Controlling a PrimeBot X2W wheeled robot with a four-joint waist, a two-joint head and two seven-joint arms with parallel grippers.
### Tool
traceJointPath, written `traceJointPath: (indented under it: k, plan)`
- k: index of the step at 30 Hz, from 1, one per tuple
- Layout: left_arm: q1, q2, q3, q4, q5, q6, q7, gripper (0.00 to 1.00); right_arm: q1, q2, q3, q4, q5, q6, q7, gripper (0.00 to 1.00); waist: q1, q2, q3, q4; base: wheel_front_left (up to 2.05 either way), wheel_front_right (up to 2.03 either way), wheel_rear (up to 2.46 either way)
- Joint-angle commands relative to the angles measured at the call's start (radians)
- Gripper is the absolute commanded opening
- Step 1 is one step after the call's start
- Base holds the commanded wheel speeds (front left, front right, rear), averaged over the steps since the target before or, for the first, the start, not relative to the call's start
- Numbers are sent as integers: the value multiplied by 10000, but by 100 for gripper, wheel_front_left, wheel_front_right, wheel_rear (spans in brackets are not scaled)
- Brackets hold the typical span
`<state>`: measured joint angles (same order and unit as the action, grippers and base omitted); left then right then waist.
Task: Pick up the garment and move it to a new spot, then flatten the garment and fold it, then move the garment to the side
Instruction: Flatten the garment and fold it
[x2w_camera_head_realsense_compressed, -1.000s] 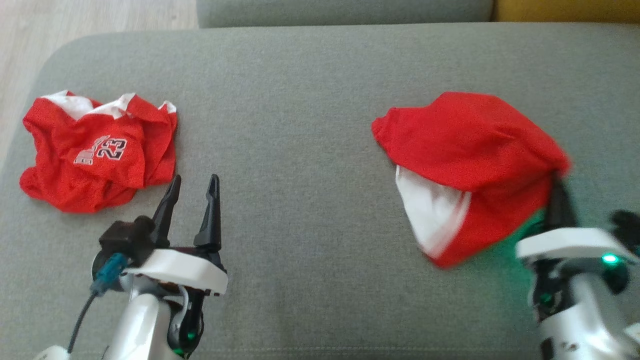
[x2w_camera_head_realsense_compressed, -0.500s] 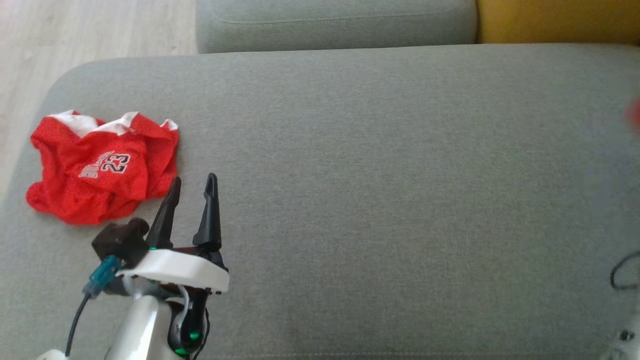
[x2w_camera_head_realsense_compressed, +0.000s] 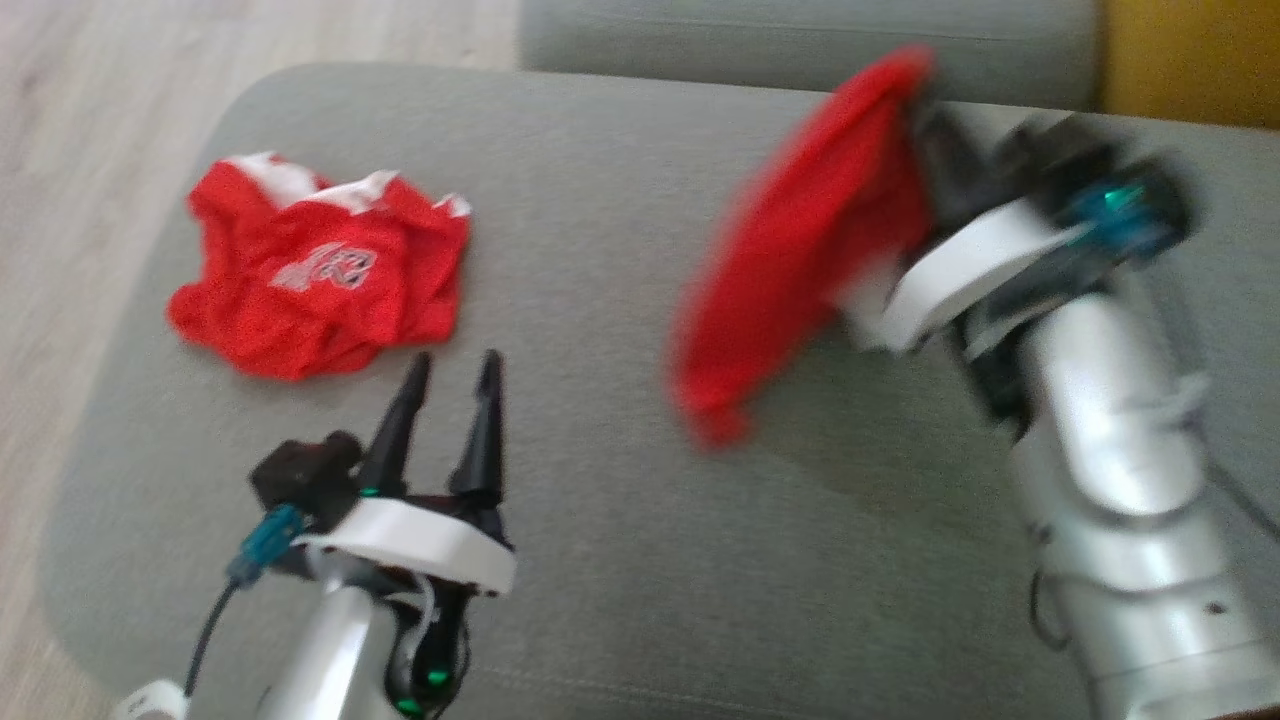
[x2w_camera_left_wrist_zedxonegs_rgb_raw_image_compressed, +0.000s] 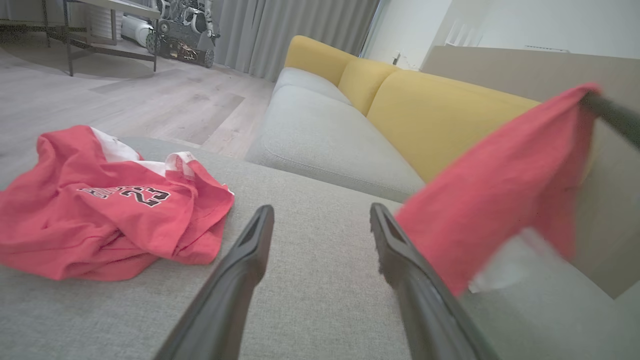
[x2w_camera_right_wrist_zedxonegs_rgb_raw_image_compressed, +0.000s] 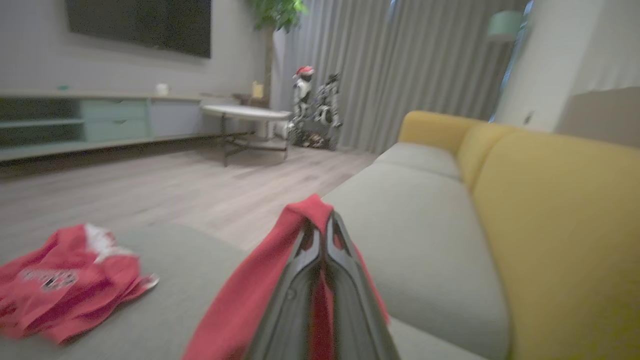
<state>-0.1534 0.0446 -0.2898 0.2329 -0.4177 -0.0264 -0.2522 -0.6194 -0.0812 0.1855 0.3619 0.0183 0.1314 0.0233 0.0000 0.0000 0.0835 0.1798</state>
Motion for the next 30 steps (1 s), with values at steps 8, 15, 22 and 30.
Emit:
traceJointPath:
  k: [8,15,22,30]
  plan:
    - [-875,57,-549,-302,-312,230,-95,100,-931,304,1887,2597,1260,-7,-1124,0,0,0,410,1752,0,0,0]
    - [-590,57,-292,-227,-168,296,-95,100,-1825,307,959,3685,2022,-7,-2110,0,0,0,355,1716,0,0,0]
    - [-387,57,56,-251,17,209,-95,100,-2295,198,-2411,3798,993,-7,-2640,0,0,0,134,919,0,0,0]
    - [-297,57,112,-281,50,120,-95,100,-2109,-99,-4353,2388,-1146,-7,-2421,0,0,0,139,469,0,0,0]
